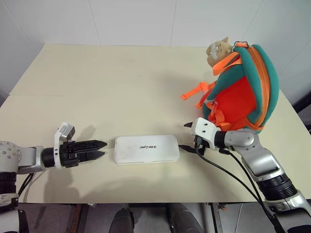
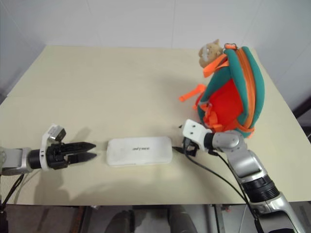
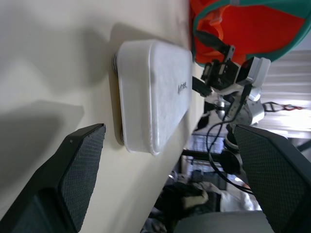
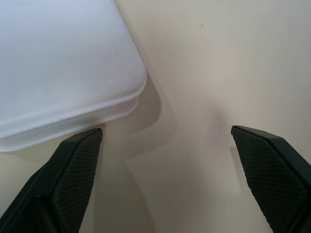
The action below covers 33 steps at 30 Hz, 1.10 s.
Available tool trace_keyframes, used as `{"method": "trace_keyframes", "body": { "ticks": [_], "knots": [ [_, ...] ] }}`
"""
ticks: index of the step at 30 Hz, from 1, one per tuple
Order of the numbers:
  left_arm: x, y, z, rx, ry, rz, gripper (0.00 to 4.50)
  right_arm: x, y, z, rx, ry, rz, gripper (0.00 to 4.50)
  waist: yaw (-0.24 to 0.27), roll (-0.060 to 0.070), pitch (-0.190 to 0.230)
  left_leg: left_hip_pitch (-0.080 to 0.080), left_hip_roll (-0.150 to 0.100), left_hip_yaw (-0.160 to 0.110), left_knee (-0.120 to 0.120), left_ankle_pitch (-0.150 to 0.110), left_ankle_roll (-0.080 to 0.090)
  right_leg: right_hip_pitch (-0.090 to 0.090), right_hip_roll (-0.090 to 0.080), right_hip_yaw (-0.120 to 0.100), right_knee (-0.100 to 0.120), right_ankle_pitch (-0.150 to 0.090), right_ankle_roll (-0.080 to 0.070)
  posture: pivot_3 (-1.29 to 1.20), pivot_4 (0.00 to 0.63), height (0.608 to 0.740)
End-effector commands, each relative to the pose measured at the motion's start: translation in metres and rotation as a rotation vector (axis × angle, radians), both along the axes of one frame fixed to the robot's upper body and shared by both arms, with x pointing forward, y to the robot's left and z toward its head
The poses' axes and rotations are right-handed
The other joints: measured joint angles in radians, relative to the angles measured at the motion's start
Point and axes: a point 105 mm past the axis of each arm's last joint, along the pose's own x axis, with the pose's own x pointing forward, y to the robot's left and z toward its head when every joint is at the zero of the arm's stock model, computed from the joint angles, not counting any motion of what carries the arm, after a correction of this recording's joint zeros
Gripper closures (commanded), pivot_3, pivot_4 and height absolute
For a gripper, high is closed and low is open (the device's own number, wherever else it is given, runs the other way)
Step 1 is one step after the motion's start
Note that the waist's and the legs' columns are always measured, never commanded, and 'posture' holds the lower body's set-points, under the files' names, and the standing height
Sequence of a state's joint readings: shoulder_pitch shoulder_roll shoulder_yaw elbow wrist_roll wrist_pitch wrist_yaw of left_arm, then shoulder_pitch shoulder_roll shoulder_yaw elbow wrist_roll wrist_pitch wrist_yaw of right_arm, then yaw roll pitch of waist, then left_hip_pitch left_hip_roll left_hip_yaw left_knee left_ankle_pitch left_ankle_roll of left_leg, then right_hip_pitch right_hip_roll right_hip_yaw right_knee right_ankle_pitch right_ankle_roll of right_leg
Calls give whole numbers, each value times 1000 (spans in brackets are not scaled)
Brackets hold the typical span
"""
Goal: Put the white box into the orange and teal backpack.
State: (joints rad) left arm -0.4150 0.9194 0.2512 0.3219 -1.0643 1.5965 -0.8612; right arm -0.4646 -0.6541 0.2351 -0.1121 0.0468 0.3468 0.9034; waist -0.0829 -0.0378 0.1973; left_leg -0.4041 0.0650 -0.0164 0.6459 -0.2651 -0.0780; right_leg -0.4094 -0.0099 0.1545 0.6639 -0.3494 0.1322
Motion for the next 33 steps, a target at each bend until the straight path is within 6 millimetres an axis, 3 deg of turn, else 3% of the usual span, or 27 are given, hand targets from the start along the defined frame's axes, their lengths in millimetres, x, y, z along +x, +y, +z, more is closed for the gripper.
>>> {"method": "trace_keyframes", "body": {
  "ticks": [1,15,33],
  "knots": [
    [2,-4,5,-12,-40,-38,23,0,2,13,8,-52,20,0,0,0,0,0,0,0,0,0,0,0,0,0,0,0,0,0,150,740],
    [19,-17,-5,-52,-89,-82,23,-3,-1,14,6,-50,9,0,2,0,0,0,0,0,0,0,0,0,0,0,0,0,0,0,150,740],
    [18,-49,-18,-56,-49,-211,23,-7,-1,14,10,-50,-3,0,19,0,0,0,0,0,1,0,0,1,0,0,0,0,0,0,150,740]
  ]
}}
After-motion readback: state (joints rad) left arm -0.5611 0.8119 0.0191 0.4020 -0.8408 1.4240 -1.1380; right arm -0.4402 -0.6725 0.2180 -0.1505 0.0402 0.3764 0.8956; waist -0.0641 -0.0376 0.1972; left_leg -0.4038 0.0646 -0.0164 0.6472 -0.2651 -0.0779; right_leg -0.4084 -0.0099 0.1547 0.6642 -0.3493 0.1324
